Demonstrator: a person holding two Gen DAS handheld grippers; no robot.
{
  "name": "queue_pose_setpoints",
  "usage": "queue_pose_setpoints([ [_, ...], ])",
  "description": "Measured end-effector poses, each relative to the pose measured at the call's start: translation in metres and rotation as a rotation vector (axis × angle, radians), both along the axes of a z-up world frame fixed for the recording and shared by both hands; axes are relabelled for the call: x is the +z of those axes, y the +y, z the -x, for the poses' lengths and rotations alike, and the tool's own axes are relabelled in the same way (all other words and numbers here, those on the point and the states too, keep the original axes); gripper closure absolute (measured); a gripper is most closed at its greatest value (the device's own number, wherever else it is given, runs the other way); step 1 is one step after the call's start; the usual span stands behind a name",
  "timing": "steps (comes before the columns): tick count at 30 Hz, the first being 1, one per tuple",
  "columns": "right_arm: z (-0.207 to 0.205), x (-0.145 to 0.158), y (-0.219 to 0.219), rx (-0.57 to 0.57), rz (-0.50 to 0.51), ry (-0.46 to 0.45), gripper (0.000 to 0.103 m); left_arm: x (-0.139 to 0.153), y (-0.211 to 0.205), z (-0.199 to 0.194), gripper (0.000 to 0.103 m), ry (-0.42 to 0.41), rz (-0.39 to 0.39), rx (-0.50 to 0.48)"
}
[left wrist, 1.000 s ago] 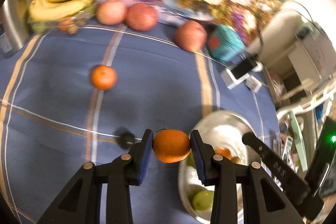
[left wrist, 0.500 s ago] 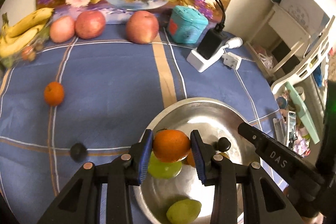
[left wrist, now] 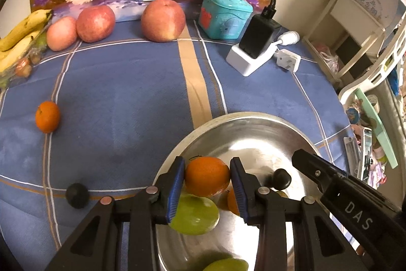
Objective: Organize fruits
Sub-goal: 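Carry both fruits over the steel bowl and open the left tool to drop the tangerine, then open the right tool to drop the black plum into the bowl, then move both open tools back toward the last black plum and tangerine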
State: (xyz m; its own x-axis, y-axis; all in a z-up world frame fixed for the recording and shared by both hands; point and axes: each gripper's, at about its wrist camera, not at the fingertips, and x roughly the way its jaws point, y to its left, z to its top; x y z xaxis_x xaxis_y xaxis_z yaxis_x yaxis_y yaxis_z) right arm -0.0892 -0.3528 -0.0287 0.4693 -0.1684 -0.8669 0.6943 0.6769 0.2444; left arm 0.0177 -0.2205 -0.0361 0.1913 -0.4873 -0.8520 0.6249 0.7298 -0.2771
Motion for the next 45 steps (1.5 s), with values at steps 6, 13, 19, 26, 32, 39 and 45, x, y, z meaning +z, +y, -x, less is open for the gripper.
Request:
queue_pose_setpoints([
  [6, -0.001, 0.001, 0.002, 0.009, 0.005, 0.000, 0.081, 0.004, 0.002, 0.002, 0.055, -0.006, 0.002, -0.004],
  [13, -0.001, 0.003, 0.003, 0.018, 0.009, -0.003, 0.081, 0.010, 0.006, 0.004, 0.054, -0.020, -0.015, -0.003],
  [19, -0.002, 0.008, 0.007, 0.031, 0.023, -0.008, 0.081, 0.013, 0.016, 0.000, 0.055, -0.029, -0.043, 0.024],
  [26, -0.006, 0.011, 0.014, 0.052, 0.033, -0.008, 0.081, 0.017, 0.043, -0.013, 0.055, -0.022, -0.063, 0.096],
  [32, -0.012, 0.016, 0.027, 0.083, 0.042, -0.025, 0.081, 0.026, 0.077, -0.031, 0.054, -0.034, -0.065, 0.179],
  [39, -0.024, 0.020, 0.048, 0.143, 0.067, -0.023, 0.081, 0.028, 0.114, -0.051, 0.050, -0.026, -0.065, 0.279],
  [45, -0.031, 0.022, 0.063, 0.179, 0.093, -0.018, 0.081, 0.032, 0.136, -0.059, 0.046, -0.026, -0.047, 0.336],
])
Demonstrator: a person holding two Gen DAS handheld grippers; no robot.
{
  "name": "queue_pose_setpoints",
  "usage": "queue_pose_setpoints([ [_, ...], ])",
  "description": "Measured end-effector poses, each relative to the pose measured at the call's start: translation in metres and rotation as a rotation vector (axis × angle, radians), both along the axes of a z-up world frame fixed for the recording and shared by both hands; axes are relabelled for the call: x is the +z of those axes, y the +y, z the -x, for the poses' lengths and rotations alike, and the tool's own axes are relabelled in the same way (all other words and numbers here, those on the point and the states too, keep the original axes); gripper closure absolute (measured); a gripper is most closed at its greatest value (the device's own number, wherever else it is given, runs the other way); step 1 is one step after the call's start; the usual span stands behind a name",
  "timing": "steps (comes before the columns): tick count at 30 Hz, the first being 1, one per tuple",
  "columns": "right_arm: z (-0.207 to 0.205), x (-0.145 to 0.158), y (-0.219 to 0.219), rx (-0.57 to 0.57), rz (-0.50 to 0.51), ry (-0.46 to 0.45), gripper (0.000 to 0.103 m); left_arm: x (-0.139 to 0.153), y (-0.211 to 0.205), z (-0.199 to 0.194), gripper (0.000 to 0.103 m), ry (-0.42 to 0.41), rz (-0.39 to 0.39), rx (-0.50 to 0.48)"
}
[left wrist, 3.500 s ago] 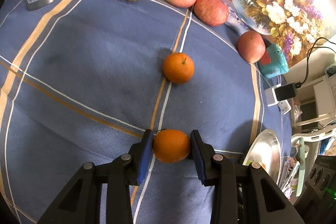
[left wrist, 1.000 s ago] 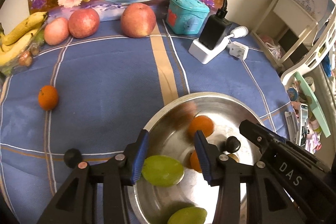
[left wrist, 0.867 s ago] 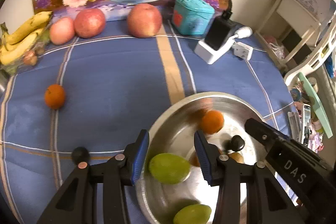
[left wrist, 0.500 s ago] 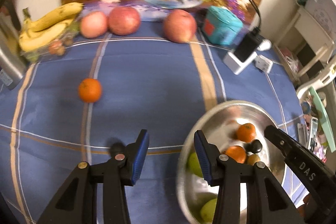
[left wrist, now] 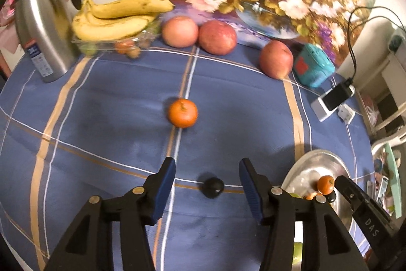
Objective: Organize fruits
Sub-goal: 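Move both open tools back toward the last black plum and tangerine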
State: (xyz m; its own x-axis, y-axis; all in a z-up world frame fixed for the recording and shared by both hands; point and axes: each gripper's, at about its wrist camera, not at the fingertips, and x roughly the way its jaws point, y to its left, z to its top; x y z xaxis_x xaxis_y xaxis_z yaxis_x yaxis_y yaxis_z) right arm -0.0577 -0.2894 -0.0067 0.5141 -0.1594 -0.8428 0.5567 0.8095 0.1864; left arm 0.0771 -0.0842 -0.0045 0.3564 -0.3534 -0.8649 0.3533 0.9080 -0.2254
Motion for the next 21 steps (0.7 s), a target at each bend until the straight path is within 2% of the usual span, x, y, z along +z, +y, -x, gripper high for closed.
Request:
queue_pose_setpoints([
  [2, -0.002, -0.001, 0.001, 0.001, 0.002, 0.006, 0.081, 0.001, 0.003, -0.001, 0.041, -0.004, 0.001, 0.008],
  [4, -0.003, -0.004, 0.002, 0.006, 0.006, 0.017, 0.079, -0.002, 0.004, -0.001, 0.026, -0.004, -0.003, 0.008],
  [5, -0.004, -0.006, 0.002, 0.003, 0.006, 0.027, 0.074, -0.003, 0.004, -0.001, 0.012, -0.003, -0.008, 0.004],
  [6, -0.005, -0.008, 0.001, -0.002, 0.005, 0.035, 0.053, -0.007, 0.002, -0.001, 0.003, -0.001, -0.020, -0.006],
  [7, -0.005, -0.010, 0.000, -0.010, 0.005, 0.047, 0.031, -0.008, 0.000, -0.001, 0.001, -0.002, -0.029, -0.011],
  [8, -0.005, -0.011, 0.000, -0.013, 0.006, 0.054, 0.029, -0.009, 0.000, -0.001, 0.001, -0.004, -0.035, -0.013],
  [17, -0.006, -0.017, -0.003, -0.016, 0.014, 0.089, 0.028, -0.018, -0.001, -0.002, 0.000, -0.022, -0.089, -0.008],
  [19, -0.005, -0.018, -0.002, -0.017, 0.020, 0.091, 0.017, -0.021, -0.001, -0.002, 0.000, -0.025, -0.109, -0.004],
  [21, -0.005, -0.018, -0.002, -0.020, 0.033, 0.091, 0.015, -0.023, 0.000, -0.003, 0.000, -0.025, -0.122, 0.002],
])
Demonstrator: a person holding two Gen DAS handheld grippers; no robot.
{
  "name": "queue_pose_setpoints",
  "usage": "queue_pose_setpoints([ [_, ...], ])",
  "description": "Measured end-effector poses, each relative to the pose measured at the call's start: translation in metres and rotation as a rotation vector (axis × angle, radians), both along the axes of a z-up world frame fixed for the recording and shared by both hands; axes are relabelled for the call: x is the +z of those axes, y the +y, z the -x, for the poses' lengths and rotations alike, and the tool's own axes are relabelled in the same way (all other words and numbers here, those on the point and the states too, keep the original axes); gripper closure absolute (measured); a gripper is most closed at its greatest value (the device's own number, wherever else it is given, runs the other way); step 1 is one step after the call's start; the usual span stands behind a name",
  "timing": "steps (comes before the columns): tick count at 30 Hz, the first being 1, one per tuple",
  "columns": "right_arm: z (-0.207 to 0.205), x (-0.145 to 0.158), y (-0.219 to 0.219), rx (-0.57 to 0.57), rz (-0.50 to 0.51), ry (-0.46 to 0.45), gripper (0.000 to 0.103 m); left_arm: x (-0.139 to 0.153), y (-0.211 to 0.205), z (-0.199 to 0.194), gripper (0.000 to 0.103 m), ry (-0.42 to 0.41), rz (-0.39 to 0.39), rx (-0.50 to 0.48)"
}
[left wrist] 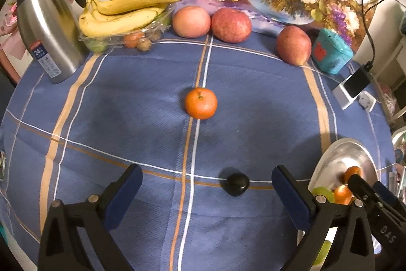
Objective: Organize fruits
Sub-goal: 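Move both open tools back toward the last black plum and tangerine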
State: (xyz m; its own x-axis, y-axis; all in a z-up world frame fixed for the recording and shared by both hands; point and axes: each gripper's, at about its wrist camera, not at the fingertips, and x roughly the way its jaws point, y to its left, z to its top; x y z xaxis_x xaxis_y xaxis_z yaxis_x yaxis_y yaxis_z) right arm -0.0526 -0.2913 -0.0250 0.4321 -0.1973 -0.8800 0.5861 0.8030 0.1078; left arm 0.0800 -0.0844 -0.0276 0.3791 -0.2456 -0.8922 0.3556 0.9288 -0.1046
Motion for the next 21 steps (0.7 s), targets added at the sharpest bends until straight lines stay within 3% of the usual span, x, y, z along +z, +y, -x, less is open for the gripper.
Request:
queue_pose_setpoints([
  [16, 0.0008, 0.0015, 0.0011, -0.013, 0.036, -0.018, 0.015, -0.0009, -0.0028, 0.0012, 0.000, 0.001, -0.012, -0.022],
  [21, -0.0031, -0.0019, 0.0052, 0.001, 0.032, -0.004, 0.015, 0.0047, 0.0026, -0.0010, 0.000, -0.003, 0.028, -0.023],
])
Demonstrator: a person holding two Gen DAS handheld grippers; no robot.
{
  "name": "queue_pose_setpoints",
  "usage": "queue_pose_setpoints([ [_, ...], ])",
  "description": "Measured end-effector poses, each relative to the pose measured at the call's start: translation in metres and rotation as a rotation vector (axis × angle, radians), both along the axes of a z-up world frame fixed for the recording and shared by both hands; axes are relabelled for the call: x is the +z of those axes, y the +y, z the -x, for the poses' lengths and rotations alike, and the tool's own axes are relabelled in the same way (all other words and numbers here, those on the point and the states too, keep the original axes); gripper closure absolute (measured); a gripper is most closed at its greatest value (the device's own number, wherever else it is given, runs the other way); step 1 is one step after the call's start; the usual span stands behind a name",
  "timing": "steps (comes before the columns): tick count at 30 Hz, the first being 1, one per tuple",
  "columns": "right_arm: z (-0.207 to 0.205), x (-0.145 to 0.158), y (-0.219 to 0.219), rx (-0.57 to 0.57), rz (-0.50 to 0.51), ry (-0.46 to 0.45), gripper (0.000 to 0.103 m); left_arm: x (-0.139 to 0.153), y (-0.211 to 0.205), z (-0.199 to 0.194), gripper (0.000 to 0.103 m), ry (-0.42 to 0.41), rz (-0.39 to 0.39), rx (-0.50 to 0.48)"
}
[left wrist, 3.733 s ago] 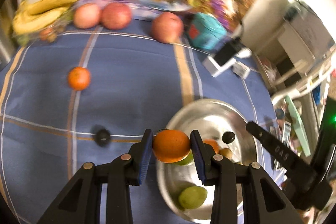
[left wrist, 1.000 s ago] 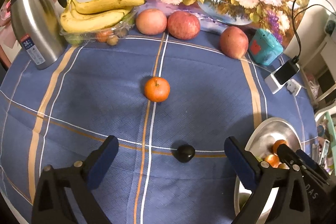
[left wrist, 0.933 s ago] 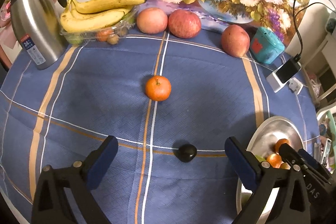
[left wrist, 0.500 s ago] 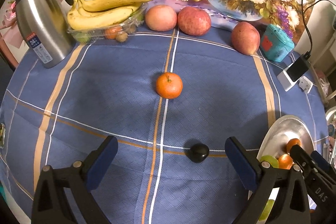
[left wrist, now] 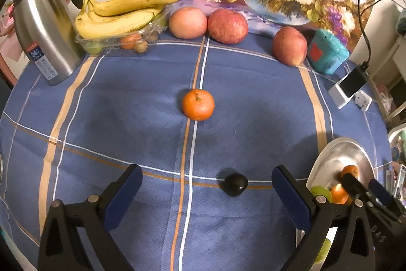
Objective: Organize fruits
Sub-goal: 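Move both open tools back toward the last black plum and tangerine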
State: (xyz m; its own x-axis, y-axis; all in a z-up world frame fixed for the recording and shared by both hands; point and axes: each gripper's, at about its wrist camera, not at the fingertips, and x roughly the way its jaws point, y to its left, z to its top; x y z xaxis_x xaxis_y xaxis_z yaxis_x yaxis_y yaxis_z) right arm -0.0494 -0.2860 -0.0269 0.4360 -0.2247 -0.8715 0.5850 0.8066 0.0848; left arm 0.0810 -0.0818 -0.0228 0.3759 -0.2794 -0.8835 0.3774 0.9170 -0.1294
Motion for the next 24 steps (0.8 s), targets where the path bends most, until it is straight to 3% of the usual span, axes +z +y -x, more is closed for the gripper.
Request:
queue_pose_setpoints([
  [5, -0.005, -0.005, 0.007, 0.009, -0.026, -0.011, 0.015, 0.000, 0.008, -0.006, 0.000, 0.007, -0.024, 0.012],
  [8, -0.009, -0.007, 0.014, 0.024, -0.010, 0.003, 0.015, 0.000, 0.018, -0.011, 0.000, 0.020, 0.002, 0.038],
  [17, -0.025, -0.001, 0.039, 0.054, 0.000, -0.018, 0.015, 0.017, 0.044, -0.024, 0.000, -0.065, 0.037, 0.120],
  [24, -0.047, 0.004, 0.070, 0.121, -0.002, -0.047, 0.015, 0.015, 0.064, -0.032, 0.000, -0.073, -0.063, 0.222],
])
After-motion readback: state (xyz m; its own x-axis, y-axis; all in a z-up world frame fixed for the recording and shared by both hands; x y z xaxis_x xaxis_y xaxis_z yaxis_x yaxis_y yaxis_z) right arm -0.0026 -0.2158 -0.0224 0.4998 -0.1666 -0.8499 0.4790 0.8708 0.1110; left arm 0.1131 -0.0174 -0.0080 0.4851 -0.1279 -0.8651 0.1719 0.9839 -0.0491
